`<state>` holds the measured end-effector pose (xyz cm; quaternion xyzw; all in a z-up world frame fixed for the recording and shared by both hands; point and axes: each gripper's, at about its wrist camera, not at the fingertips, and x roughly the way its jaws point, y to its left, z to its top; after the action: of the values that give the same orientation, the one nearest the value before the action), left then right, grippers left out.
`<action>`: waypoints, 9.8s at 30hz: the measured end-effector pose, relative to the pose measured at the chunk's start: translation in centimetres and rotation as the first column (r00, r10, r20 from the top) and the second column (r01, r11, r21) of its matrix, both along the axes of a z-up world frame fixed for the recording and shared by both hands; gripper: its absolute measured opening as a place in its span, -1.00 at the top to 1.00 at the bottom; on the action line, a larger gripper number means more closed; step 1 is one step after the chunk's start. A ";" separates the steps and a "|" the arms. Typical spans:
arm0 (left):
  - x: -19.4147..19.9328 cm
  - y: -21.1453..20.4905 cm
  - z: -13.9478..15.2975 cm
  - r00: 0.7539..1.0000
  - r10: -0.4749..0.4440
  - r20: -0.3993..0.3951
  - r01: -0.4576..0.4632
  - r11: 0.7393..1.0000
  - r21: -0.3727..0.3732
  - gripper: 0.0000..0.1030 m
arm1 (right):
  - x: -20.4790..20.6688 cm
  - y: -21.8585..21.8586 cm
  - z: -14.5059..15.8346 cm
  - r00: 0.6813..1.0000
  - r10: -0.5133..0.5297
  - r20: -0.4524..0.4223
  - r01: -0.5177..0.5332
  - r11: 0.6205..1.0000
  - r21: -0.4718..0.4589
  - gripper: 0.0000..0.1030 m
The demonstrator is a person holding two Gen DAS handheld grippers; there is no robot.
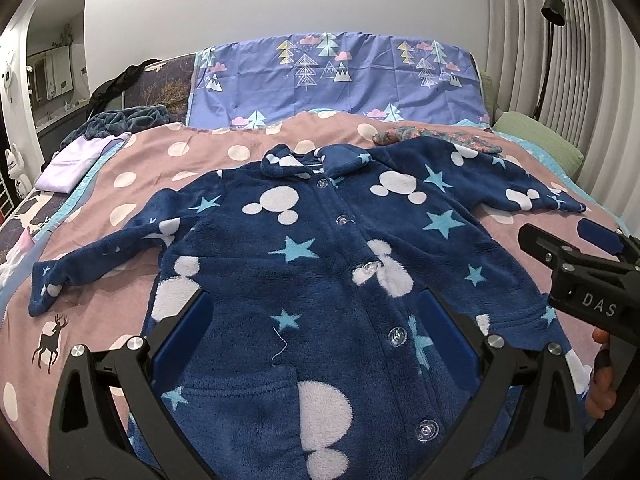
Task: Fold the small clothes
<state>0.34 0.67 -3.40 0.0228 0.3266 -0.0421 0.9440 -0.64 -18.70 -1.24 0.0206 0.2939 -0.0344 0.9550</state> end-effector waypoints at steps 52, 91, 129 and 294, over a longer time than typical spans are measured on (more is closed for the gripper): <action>-0.2 1.3 -1.7 0.999 -0.047 -0.026 0.045 0.998 -0.054 -0.97 | 0.3 1.2 -0.5 0.999 0.011 -0.034 -0.012 1.000 -0.024 -0.96; 0.4 35.5 -8.6 0.806 0.519 -0.285 -0.547 0.467 -0.695 -0.97 | 2.4 1.6 -3.6 0.987 -0.019 -0.157 0.006 0.997 -0.083 -0.96; 17.3 -0.6 0.1 0.969 -0.246 -0.007 0.227 0.904 -0.362 -0.04 | 6.6 -6.3 -6.0 0.966 -0.119 -0.231 0.133 0.990 0.046 -0.96; 20.2 10.9 -7.6 0.987 0.053 -0.153 -0.062 0.997 -0.054 -0.20 | 16.6 1.7 -8.5 0.935 0.314 -0.168 -0.215 0.873 0.437 -0.05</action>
<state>20.54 11.61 -10.96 -0.0176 0.3963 -0.0262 0.9176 15.93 -16.96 -9.72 0.1765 0.4046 0.1579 0.8833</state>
